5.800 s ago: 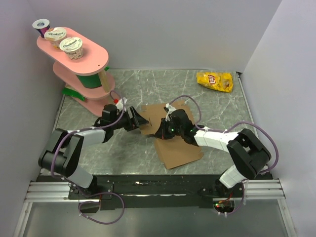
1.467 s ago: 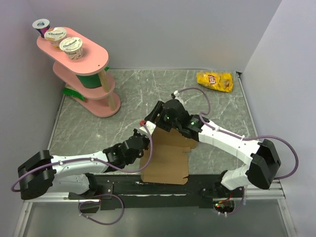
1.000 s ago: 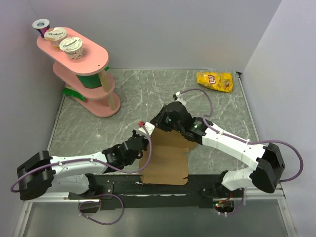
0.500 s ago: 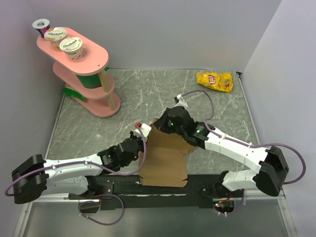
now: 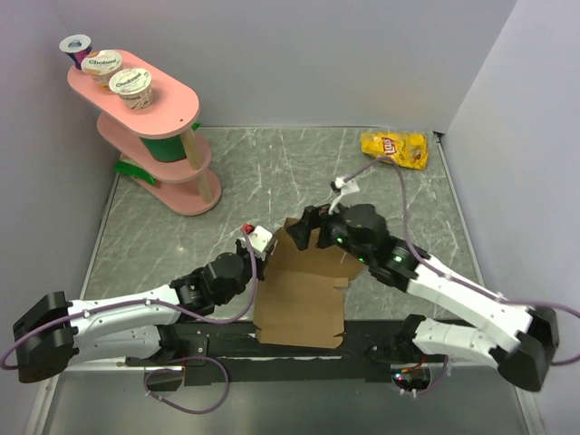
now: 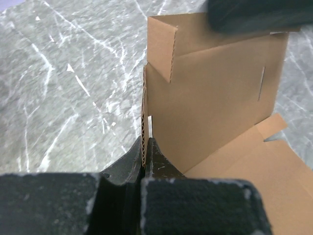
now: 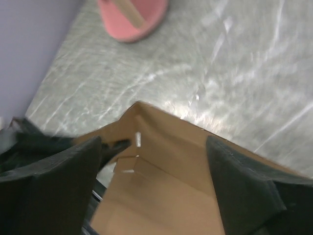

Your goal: Fold the paper box

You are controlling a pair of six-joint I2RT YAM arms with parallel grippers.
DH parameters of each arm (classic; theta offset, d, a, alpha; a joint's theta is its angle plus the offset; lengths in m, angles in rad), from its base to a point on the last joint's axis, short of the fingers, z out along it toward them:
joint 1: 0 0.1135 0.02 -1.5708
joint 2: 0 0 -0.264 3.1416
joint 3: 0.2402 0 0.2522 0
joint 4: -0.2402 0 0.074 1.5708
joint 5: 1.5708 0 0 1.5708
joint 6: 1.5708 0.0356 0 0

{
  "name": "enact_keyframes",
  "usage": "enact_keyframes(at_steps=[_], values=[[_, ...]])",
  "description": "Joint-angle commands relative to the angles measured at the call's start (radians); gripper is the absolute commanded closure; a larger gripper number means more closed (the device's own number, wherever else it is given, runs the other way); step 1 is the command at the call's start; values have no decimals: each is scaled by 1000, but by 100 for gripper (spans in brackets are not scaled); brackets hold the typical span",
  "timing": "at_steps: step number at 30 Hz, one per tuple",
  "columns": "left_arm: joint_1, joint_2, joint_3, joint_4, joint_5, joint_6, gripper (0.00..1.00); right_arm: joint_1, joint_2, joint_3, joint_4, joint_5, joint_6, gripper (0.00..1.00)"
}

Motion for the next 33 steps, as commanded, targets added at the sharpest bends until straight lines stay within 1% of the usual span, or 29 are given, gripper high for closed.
enact_keyframes(at_steps=[1, 3, 4, 6, 7, 8, 10, 11, 12, 15, 18, 19, 21, 22, 24, 25, 28, 29, 30, 31, 32, 33], values=[[21, -1, 12, 40, 101, -9, 99, -23, -139, 38, -42, -86, -288, 0], [24, 8, 6, 43, 111, -5, 99, -63, -130, 72, -117, -123, -366, 0], [25, 8, 5, 44, 115, 1, 99, -124, -114, 95, -128, -240, -395, 0], [24, 8, 5, 35, 110, 5, 99, -201, -91, 113, -148, -379, -449, 0], [25, 7, 5, 32, 115, 6, 99, -271, -61, 131, -162, -460, -474, 0], [25, -1, 5, 29, 116, 8, 99, -293, -47, 139, -173, -575, -533, 0], [28, -12, 3, 20, 137, 8, 99, -318, -6, 148, -196, -646, -605, 1], [31, -21, 0, 18, 144, 8, 99, -316, 10, 151, -207, -689, -670, 1], [38, -26, -2, 18, 153, 6, 99, -319, 27, 153, -220, -705, -696, 1], [45, -33, -5, 10, 174, 5, 99, -322, 79, 155, -240, -738, -750, 3], [50, -35, -5, 6, 173, 1, 99, -321, 99, 142, -221, -761, -752, 7], [51, -35, -6, 9, 170, -2, 99, -321, 100, 126, -204, -754, -747, 14], [56, -35, -11, 13, 171, -2, 99, -316, 94, 101, -158, -707, -736, 23], [58, -30, -11, 20, 170, -3, 99, -313, 84, 67, -136, -690, -733, 33], [67, -19, -12, 23, 161, -8, 99, -298, 68, 30, -80, -657, -716, 39], [71, -4, -11, 23, 159, -8, 99, -289, 62, 9, -75, -616, -716, 45], [84, 25, -11, 46, 168, -14, 99, -227, 67, -19, -64, -513, -735, 58], [90, 33, -17, 82, 173, -15, 99, -211, 71, -22, -64, -484, -738, 60], [93, 39, -18, 98, 177, -15, 99, -195, 79, -29, -56, -455, -739, 65], [96, 57, -17, 113, 182, -15, 99, -154, 90, -36, -47, -380, -739, 68], [105, 68, -9, 136, 181, -15, 99, -135, 93, -42, -38, -342, -741, 73], [110, 80, -8, 150, 181, -18, 99, -114, 94, -60, -24, -300, -739, 90]])
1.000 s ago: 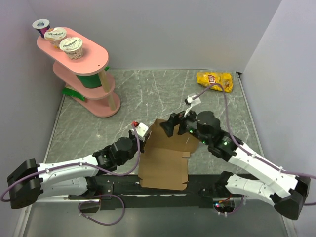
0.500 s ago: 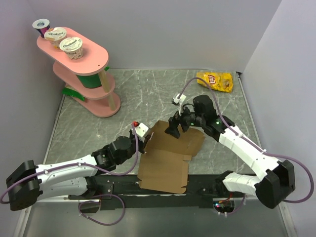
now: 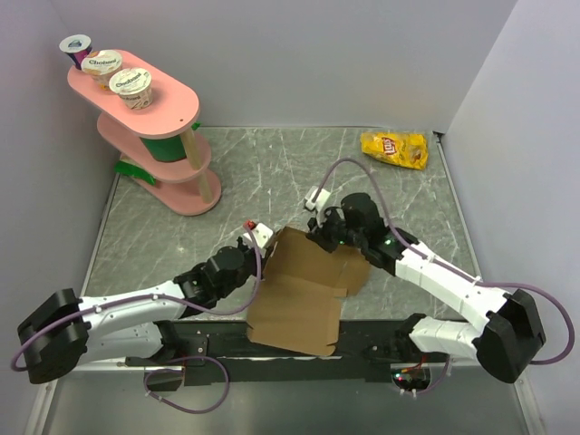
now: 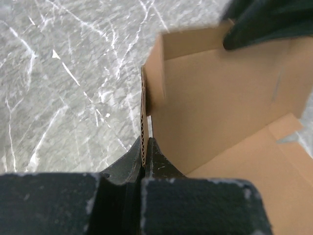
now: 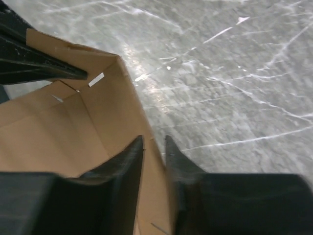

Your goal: Fold the paper box

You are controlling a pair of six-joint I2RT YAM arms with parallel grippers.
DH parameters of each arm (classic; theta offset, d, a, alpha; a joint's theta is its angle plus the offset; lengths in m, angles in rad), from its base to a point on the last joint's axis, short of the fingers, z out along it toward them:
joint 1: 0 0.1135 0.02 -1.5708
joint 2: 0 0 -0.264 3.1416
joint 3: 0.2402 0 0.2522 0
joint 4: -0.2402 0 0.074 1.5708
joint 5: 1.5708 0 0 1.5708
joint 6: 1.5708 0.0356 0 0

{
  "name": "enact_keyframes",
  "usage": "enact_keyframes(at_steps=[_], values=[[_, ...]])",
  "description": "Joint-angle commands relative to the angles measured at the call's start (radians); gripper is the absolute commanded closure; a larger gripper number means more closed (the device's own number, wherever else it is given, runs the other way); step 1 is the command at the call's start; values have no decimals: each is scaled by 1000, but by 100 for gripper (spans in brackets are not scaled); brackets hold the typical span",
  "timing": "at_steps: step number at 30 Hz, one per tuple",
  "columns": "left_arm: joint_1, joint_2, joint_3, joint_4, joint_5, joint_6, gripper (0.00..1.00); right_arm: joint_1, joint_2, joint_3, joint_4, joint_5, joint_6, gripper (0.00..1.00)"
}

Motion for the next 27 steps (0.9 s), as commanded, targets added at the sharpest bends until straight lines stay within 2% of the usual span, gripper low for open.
enact_keyframes(at_steps=[1, 6, 11, 15, 16, 20, 21, 22, 24, 25, 27], values=[[23, 58, 14, 149, 24, -13, 99, 118, 4, -55, 91, 209, -3, 96], [70, 106, -6, 232, 38, -25, 99, 165, -5, -115, 172, 395, -13, 96], [112, 148, -35, 333, 74, -33, 99, 258, -1, -147, 263, 596, -99, 96], [142, 177, -39, 388, 84, -47, 99, 376, 44, -173, 353, 802, -173, 100], [152, 183, -46, 402, 90, -51, 99, 390, 54, -181, 381, 874, -203, 100], [211, 210, -40, 468, 134, -61, 97, 406, 111, -186, 467, 988, -262, 100], [221, 214, -37, 465, 148, -64, 96, 407, 128, -192, 500, 996, -283, 100], [230, 220, -32, 459, 168, -67, 88, 406, 137, -190, 525, 992, -318, 100], [256, 215, -37, 450, 192, -77, 82, 407, 166, -178, 553, 999, -355, 100], [264, 203, -52, 451, 208, -84, 73, 407, 177, -172, 562, 998, -380, 100], [282, 186, -71, 451, 219, -97, 66, 406, 202, -160, 573, 998, -400, 100]])
